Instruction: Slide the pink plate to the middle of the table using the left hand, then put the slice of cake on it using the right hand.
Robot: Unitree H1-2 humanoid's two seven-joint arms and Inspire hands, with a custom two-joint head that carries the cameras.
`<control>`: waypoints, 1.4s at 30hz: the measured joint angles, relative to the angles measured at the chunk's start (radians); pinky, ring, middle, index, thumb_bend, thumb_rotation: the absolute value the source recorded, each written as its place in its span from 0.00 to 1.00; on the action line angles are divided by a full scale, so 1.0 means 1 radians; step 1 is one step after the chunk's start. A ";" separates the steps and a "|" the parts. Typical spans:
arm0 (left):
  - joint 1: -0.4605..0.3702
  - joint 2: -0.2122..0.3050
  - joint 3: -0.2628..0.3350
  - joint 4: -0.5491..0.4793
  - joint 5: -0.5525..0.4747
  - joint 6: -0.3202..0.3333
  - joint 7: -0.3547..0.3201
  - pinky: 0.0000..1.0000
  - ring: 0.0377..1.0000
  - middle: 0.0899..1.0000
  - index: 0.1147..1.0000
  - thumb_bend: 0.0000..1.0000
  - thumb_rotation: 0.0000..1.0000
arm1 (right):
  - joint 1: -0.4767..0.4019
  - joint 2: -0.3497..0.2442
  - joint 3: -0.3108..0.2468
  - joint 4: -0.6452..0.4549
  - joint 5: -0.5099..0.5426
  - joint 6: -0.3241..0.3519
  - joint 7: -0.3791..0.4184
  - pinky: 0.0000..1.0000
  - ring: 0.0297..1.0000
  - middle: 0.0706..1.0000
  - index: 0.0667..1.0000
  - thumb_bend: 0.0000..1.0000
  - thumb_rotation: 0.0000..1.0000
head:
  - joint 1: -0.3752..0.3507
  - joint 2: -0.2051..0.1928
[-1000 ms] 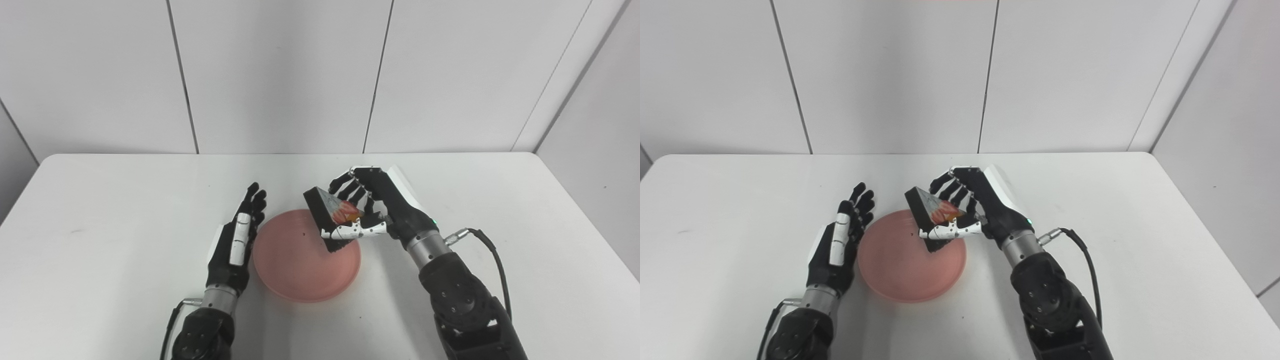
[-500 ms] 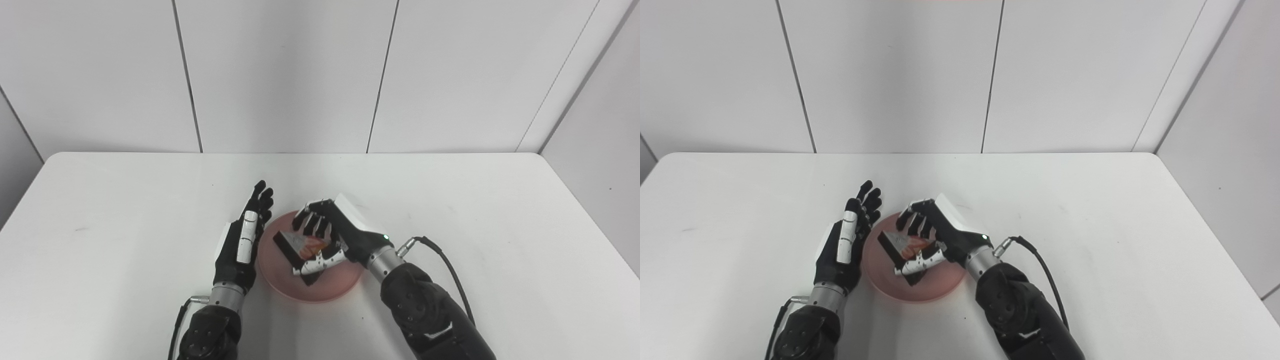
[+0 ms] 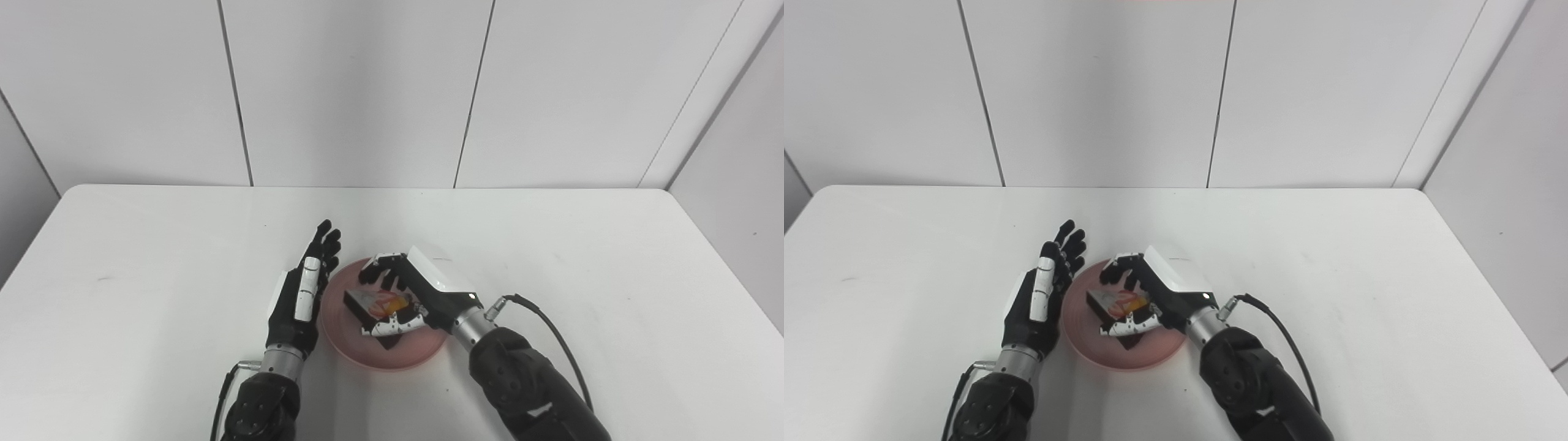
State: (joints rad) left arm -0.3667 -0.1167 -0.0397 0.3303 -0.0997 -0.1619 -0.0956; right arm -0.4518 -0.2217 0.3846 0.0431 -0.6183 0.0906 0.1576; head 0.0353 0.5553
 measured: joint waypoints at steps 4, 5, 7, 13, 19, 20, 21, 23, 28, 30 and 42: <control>0.000 0.000 -0.002 0.000 0.008 0.000 0.000 1.00 0.99 0.97 0.96 0.68 1.00 | 0.033 -0.002 -0.038 -0.033 0.073 0.000 0.019 0.95 1.00 1.00 1.00 0.67 0.84 | 0.000 -0.009; 0.000 0.000 -0.004 0.000 0.011 -0.001 0.000 1.00 0.98 0.97 0.95 0.67 1.00 | 0.037 0.000 -0.052 -0.034 0.091 -0.001 0.018 0.96 1.00 1.00 1.00 0.68 0.85 | 0.000 -0.008; 0.000 0.000 -0.009 0.002 0.030 -0.016 0.007 1.00 0.98 0.96 0.95 0.67 1.00 | 0.052 0.009 -0.089 -0.029 0.123 -0.029 -0.012 0.97 1.00 1.00 1.00 0.69 0.86 | 0.005 -0.008; 0.003 0.004 -0.015 0.001 0.064 -0.042 0.018 1.00 1.00 0.98 0.96 0.67 1.00 | 0.136 0.046 -0.185 0.030 0.274 -0.165 -0.082 1.00 1.00 1.00 1.00 0.71 0.90 | 0.005 -0.012; 0.008 0.012 -0.013 0.002 0.095 -0.087 0.040 1.00 1.00 1.00 0.99 0.70 1.00 | 0.158 0.087 -0.263 0.059 0.323 -0.248 -0.163 1.00 1.00 1.00 1.00 0.64 0.92 | 0.009 -0.017; 0.010 0.012 -0.012 0.001 0.094 -0.094 0.041 1.00 1.00 1.00 0.99 0.70 1.00 | 0.157 0.098 -0.279 0.060 0.340 -0.264 -0.178 1.00 1.00 1.00 1.00 0.63 0.91 | 0.014 -0.021; 0.013 0.012 -0.011 -0.001 0.094 -0.097 0.041 1.00 1.00 1.00 1.00 0.70 1.00 | 0.157 0.110 -0.294 0.060 0.369 -0.268 -0.185 1.00 1.00 1.00 1.00 0.61 0.91 | 0.015 -0.021; 0.021 0.014 -0.011 -0.008 0.094 -0.099 0.041 1.00 1.00 1.00 1.00 0.71 1.00 | 0.158 0.132 -0.317 0.065 0.413 -0.268 -0.186 1.00 1.00 1.00 1.00 0.61 0.93 | 0.017 -0.023; 0.050 0.037 -0.015 -0.053 0.117 -0.099 0.046 1.00 1.00 1.00 1.00 0.69 1.00 | 0.179 0.158 -0.345 0.075 0.512 -0.265 -0.179 1.00 1.00 1.00 1.00 0.63 0.88 | 0.008 -0.028; 0.059 0.040 -0.012 -0.070 0.117 -0.097 0.051 1.00 1.00 1.00 1.00 0.69 1.00 | 0.189 0.168 -0.350 0.076 0.547 -0.265 -0.174 1.00 1.00 1.00 1.00 0.63 0.87 | 0.008 -0.028; 0.089 0.035 -0.002 -0.113 0.071 -0.019 0.038 1.00 1.00 1.00 1.00 0.70 1.00 | 0.201 0.208 -0.360 0.081 0.631 -0.251 -0.160 1.00 1.00 1.00 1.00 0.70 0.84 | -0.006 -0.031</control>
State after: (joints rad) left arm -0.2780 -0.0817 -0.0412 0.2172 -0.0289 -0.1813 -0.0572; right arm -0.2505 -0.0139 0.0249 0.1236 0.0129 -0.1608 -0.0029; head 0.0292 0.5246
